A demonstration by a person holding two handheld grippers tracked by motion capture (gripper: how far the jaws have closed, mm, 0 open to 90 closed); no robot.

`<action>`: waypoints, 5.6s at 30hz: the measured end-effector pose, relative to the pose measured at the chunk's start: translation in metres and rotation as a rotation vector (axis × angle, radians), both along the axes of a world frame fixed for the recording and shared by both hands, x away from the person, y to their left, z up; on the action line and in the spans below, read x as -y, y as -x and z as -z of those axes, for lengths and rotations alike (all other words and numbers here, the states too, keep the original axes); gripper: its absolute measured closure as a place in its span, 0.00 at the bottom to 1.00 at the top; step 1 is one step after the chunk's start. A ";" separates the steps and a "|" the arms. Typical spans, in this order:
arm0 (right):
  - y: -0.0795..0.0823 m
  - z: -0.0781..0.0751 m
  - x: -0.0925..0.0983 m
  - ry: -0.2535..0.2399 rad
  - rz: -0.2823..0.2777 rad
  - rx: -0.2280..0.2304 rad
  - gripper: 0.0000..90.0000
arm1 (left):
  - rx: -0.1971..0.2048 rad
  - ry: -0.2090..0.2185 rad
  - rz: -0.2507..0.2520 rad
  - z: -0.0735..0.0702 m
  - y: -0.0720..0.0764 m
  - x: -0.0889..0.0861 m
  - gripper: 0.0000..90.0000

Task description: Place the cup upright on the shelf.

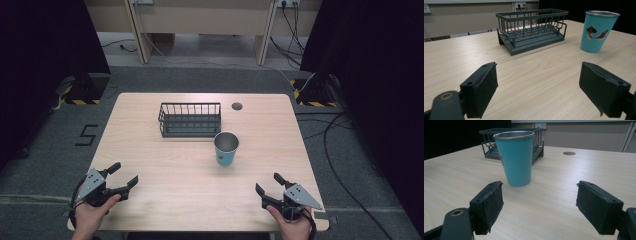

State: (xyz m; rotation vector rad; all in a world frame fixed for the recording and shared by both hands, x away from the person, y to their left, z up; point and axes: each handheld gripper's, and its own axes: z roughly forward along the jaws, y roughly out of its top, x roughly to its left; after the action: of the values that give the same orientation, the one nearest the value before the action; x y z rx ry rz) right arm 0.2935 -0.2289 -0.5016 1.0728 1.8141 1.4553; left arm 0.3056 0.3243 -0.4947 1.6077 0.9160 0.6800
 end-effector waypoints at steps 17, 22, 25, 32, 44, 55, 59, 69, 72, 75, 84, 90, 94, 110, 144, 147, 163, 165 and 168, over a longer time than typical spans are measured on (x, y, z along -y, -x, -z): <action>-0.013 -0.011 -0.018 0.014 -0.037 0.018 0.17 | -0.016 -0.004 0.002 0.003 -0.006 0.000 0.16; -0.020 -0.015 -0.023 0.017 -0.049 0.029 0.17 | -0.016 -0.006 -0.009 0.003 -0.007 -0.001 0.16; -0.026 -0.019 -0.027 0.018 -0.055 0.031 0.17 | -0.014 -0.006 -0.008 0.003 -0.006 -0.001 0.16; -0.040 -0.018 -0.038 0.015 -0.073 0.005 0.17 | -0.013 -0.007 -0.005 0.003 -0.006 -0.001 0.16; -0.060 -0.015 -0.054 0.032 -0.086 -0.032 0.17 | -0.010 -0.010 0.000 0.003 -0.006 0.000 0.16; -0.076 -0.013 -0.068 0.056 -0.100 -0.050 0.16 | -0.009 -0.012 0.001 0.003 -0.006 0.000 0.16; -0.082 -0.013 -0.074 0.061 -0.101 -0.060 0.16 | -0.008 -0.012 0.002 0.003 -0.006 0.000 0.16; -0.098 -0.008 -0.087 0.075 -0.105 -0.084 0.16 | -0.006 -0.011 0.003 0.003 -0.006 0.000 0.16; -0.103 -0.005 -0.091 0.076 -0.103 -0.093 0.16 | -0.005 -0.010 0.004 0.003 -0.006 0.000 0.16; -0.107 -0.004 -0.094 0.079 -0.105 -0.097 0.16 | -0.004 -0.011 0.005 0.003 -0.006 0.000 0.16; -0.119 0.000 -0.103 0.080 -0.103 -0.106 0.16 | -0.006 -0.011 0.007 0.003 -0.006 0.000 0.16; -0.126 0.002 -0.107 0.079 -0.103 -0.108 0.16 | -0.008 -0.009 0.009 0.003 -0.006 0.000 0.16; -0.130 0.003 -0.112 0.084 -0.104 -0.106 0.15 | -0.008 -0.009 0.009 0.003 -0.006 0.000 0.16; -0.133 0.002 -0.116 0.079 -0.134 -0.077 0.19 | -0.011 -0.009 0.013 0.003 -0.006 0.000 0.16; -0.137 -0.038 -0.128 0.042 -0.143 0.002 0.19 | -0.010 -0.010 0.011 0.003 -0.005 0.000 0.16; -0.139 -0.040 -0.130 0.042 -0.145 0.005 0.19 | -0.010 -0.008 0.010 0.003 -0.004 -0.001 0.16; -0.147 -0.050 -0.144 0.035 -0.154 0.025 0.20 | -0.011 -0.008 0.010 0.003 -0.005 -0.001 0.16; -0.147 -0.051 -0.145 0.032 -0.157 0.028 0.20 | -0.011 -0.008 0.010 0.003 -0.005 -0.001 0.16; -0.148 -0.053 -0.147 0.030 -0.158 0.031 0.20 | -0.012 -0.008 0.010 0.003 -0.005 -0.001 0.16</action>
State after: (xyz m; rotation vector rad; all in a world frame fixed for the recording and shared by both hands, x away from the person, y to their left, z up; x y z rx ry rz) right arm 0.4420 -0.0822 -0.4490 0.9043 1.9291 1.5216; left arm 0.3102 0.3248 -0.4979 1.6237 0.9141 0.6687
